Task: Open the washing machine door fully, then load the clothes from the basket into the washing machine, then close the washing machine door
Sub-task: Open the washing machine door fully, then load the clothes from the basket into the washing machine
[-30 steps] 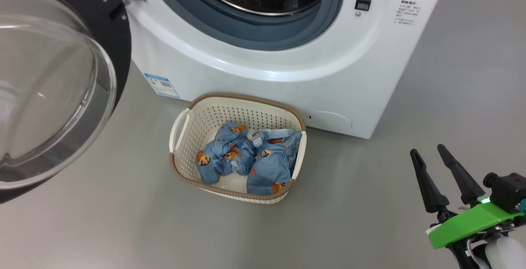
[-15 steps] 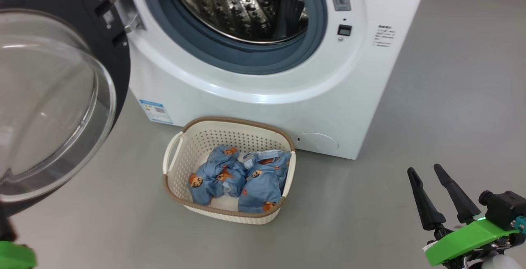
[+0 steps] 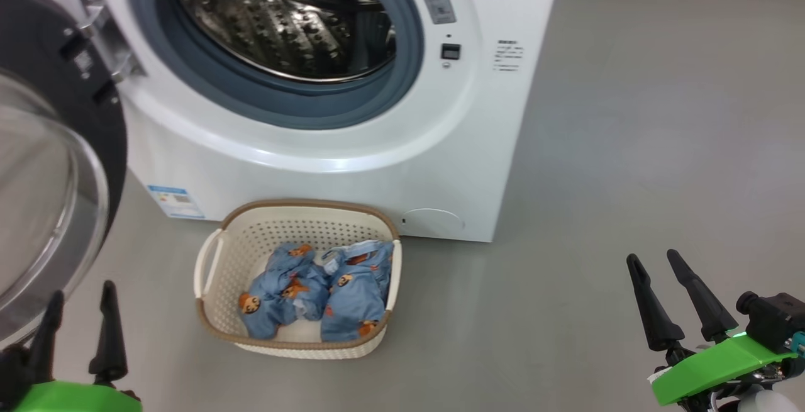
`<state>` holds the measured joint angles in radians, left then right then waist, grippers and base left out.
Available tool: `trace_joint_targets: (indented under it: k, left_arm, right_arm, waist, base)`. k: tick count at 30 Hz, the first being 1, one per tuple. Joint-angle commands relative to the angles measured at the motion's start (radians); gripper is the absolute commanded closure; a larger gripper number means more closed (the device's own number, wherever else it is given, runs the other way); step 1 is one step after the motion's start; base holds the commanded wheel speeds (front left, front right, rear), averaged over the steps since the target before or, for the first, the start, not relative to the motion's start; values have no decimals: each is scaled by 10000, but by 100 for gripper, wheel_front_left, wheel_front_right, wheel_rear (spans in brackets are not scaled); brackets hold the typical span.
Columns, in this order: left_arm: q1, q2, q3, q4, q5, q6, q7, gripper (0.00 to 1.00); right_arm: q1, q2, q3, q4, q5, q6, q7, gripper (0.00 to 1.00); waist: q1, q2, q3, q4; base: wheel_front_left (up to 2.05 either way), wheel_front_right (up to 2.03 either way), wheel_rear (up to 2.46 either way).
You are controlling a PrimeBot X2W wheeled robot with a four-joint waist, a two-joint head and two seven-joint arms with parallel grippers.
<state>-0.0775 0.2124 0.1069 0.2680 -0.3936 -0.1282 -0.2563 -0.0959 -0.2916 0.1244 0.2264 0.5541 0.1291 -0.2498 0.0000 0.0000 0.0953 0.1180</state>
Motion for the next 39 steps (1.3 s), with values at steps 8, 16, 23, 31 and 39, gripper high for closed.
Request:
trace_joint_targets:
  k: [8, 16, 23, 31, 39]
  left_arm:
    - [-5, 99, -56, -421, -188, -24, -55, 0]
    - [156, 35, -420, -493, -204, -24, -55, 0]
    - [209, 92, -652, -609, -208, -24, -55, 0]
    - [318, 228, -861, -779, -146, -25, -55, 0]
    - [341, 211, -979, -741, -26, -25, -55, 0]
  right_arm:
    - [81, -71, 95, -277, -106, 16, -120, 0]
    - [113, -17, 11, -294, -108, 16, -120, 0]
    - [159, 28, -92, -321, -124, 16, -120, 0]
    - [185, 58, -114, -323, -138, 16, -120, 0]
    - [215, 86, -98, -333, -148, 16, -120, 0]
  waist:
    - [0, 0, -25, -1024]
    - [0, 0, -63, -1601]
    - [0, 0, -61, -1842]
    - [0, 0, -105, -1913]
    - [0, 0, -133, -1851]
  base:
    - [0, 0, 0]
    - [0, 0, 0]
    - [0, 0, 0]
    - [0, 0, 0]
    - [0, 0, 0]
